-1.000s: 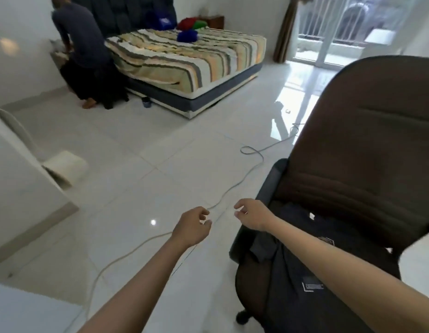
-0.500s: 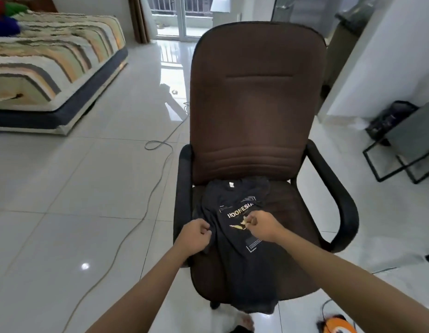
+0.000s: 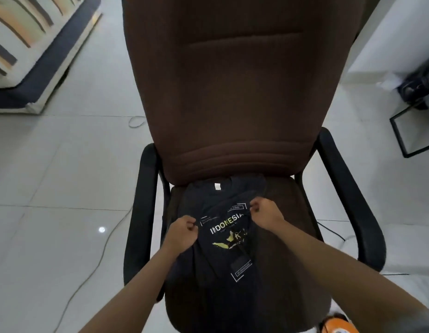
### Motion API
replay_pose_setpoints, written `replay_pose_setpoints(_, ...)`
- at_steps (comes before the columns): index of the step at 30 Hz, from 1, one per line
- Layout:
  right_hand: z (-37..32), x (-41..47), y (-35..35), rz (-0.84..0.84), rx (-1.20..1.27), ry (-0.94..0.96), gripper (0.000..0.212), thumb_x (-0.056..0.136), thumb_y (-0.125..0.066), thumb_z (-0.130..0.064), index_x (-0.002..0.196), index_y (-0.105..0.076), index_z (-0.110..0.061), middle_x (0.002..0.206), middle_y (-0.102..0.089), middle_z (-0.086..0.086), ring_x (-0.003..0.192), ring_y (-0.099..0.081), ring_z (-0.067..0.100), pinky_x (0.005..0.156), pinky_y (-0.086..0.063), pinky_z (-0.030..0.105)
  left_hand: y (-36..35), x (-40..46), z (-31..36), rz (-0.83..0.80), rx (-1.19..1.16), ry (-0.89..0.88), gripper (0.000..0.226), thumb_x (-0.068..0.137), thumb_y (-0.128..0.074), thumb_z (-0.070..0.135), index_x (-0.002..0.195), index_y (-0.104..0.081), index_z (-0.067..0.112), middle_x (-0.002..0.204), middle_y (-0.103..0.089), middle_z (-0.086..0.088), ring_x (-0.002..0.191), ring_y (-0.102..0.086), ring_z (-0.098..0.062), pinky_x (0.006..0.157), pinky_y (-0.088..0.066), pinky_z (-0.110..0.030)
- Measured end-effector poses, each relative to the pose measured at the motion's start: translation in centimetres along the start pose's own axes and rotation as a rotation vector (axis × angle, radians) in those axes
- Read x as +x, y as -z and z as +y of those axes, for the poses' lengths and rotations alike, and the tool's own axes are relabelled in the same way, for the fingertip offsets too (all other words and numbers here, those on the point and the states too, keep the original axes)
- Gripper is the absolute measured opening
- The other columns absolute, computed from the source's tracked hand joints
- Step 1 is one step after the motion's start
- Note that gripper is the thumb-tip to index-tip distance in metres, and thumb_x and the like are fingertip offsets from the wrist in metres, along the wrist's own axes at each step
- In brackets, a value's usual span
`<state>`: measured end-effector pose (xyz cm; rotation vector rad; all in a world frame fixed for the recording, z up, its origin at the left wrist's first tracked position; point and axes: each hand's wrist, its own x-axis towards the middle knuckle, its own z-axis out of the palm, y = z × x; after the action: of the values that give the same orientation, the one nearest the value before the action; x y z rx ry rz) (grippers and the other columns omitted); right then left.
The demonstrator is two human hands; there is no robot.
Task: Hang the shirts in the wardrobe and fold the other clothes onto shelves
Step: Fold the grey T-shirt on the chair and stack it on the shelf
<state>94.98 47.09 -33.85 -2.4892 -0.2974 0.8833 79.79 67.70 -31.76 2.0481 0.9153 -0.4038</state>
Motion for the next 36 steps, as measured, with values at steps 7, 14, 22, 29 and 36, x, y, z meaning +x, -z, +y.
replay_pose_setpoints(7,3.4,10.0,-2.4,0.098,-0.143,-0.047,0.033,0.091,-0.053,-0.027,0.123,-0.059,-0.023,0.128,-0.055,0.009,0.124,-0.044,0.032,0.106,-0.036,0.045,-3.2,9.2,-0.5,0.12,0.188,0.086,0.04,0.08,-0.065,0.022,0.12,-0.062,0.019,0.134,-0.047,-0.018,0.123,-0.045,-0.037,0.106,-0.034,-0.037)
replay_pose_setpoints(14,6.0,14.4,-4.4,0.203,0.032,0.027,0.037,0.09,-0.057,-0.012,0.126,-0.057,-0.014,0.143,-0.036,0.015,0.124,-0.046,0.035,0.107,-0.037,0.044,-5.5,13.1,-2.6,0.117,0.178,0.089,0.037,0.078,-0.063,0.024,0.114,-0.065,0.016,0.129,-0.052,-0.016,0.121,-0.048,-0.036,0.106,-0.036,-0.043)
replay_pose_setpoints(22,6.9,13.4,-4.6,0.154,0.071,0.096,0.032,0.086,-0.053,0.007,0.114,-0.066,0.0,0.116,-0.065,0.018,0.106,-0.059,0.035,0.094,-0.048,0.038,-6.5,11.6,-3.0,0.219,0.07,-0.004,0.012,0.077,-0.064,0.0,0.084,-0.07,0.007,0.092,-0.068,-0.011,0.073,-0.058,-0.016,0.073,-0.047,-0.027)
replay_pose_setpoints(29,7.0,12.5,-3.0,0.113,-0.013,0.088,0.034,0.086,-0.064,-0.023,0.118,-0.061,-0.013,0.084,-0.07,0.002,0.099,-0.058,0.026,0.085,-0.049,0.037,-5.6,10.2,-3.1,0.065,0.115,-0.054,0.037,0.071,-0.068,0.002,0.105,-0.062,0.016,0.134,-0.04,-0.008,0.101,-0.057,-0.026,0.083,-0.042,-0.023)
replay_pose_setpoints(36,5.4,13.8,-3.7,0.149,-0.251,0.085,0.052,0.093,-0.053,-0.038,0.138,-0.038,-0.016,0.113,-0.061,0.013,0.107,-0.055,0.034,0.085,-0.044,0.042,-5.4,11.0,-3.3,-0.024,-0.009,-0.108,0.024,0.087,-0.057,0.008,0.081,-0.058,0.032,0.099,-0.063,0.008,0.103,-0.059,-0.017,0.086,-0.042,-0.025)
